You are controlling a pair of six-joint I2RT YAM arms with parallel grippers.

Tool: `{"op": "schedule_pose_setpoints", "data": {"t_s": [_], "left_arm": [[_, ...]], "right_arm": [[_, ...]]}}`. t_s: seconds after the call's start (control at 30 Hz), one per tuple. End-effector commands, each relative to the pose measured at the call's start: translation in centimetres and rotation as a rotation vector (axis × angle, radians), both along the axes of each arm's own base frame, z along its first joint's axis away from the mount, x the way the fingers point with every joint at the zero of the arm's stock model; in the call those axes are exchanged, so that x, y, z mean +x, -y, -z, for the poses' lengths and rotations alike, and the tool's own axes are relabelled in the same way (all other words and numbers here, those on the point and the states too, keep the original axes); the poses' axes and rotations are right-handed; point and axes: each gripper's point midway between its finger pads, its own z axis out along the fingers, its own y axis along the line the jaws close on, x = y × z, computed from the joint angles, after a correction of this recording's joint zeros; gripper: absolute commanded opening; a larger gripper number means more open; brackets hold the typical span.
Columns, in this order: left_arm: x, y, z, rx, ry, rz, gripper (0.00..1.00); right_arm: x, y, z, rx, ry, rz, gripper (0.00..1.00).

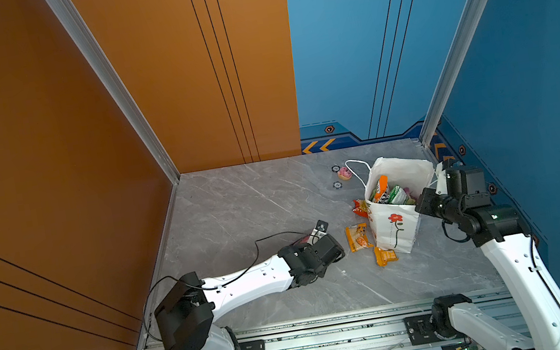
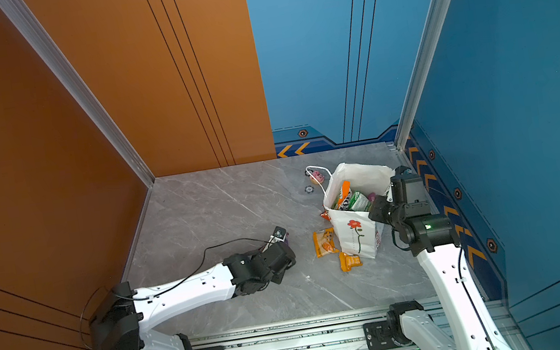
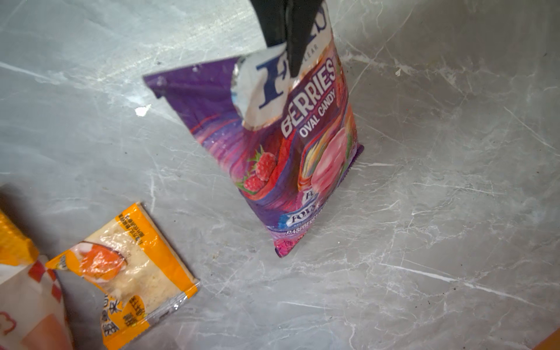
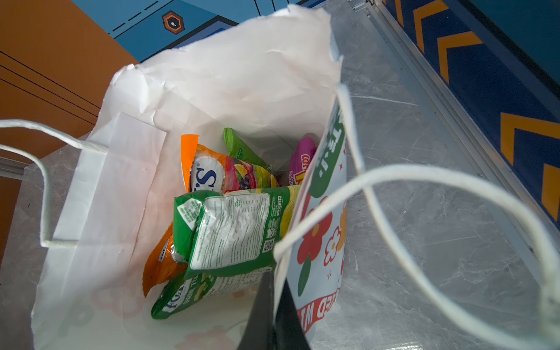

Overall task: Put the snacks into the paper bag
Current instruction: 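Lift the purple candy bag with the left gripper off the table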

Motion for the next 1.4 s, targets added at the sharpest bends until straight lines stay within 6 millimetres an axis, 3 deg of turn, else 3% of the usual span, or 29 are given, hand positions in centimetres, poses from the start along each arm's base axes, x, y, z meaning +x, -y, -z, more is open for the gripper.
{"op": "schedule_pose_setpoints", "data": {"t_s": [0.0, 0.17, 0.33, 0.63, 1.13, 1.33, 1.37], "left_arm": [[0.4, -0.2, -0.9, -0.124, -0.005, -0.042, 0.00], [0.7, -1.2, -2.2, -0.205, 0.021, -0.076, 0.00], [1.4, -3.7, -4.6, -0.280, 0.132, -0.152, 0.00], [2.7, -7.1, -7.0, -0.378, 0.167, -0.251, 0.00], [3.6, -6.1, -13.2, -0.496, 0.185, -0.172, 0.00], [4.4, -5.1, -16.3, -0.533, 0.239, -0.134, 0.00], [4.6, -4.8, -17.8, -0.557, 0.260, -0.123, 0.00]], "right_arm": [[0.4, 0.1, -0.9, -0.007, 0.045, -0.002, 0.00], [0.4, 0.0, -1.1, -0.008, 0.045, -0.004, 0.00], [0.4, 0.0, -1.0, -0.007, 0.044, -0.005, 0.00], [0.5, 0.0, -1.1, -0.009, 0.044, -0.005, 0.00], [0.6, -0.3, -1.2, 0.007, 0.055, -0.009, 0.00], [0.5, -0.5, -1.3, 0.010, 0.057, -0.013, 0.00], [0.5, -0.5, -1.2, 0.011, 0.057, -0.013, 0.00]]}}
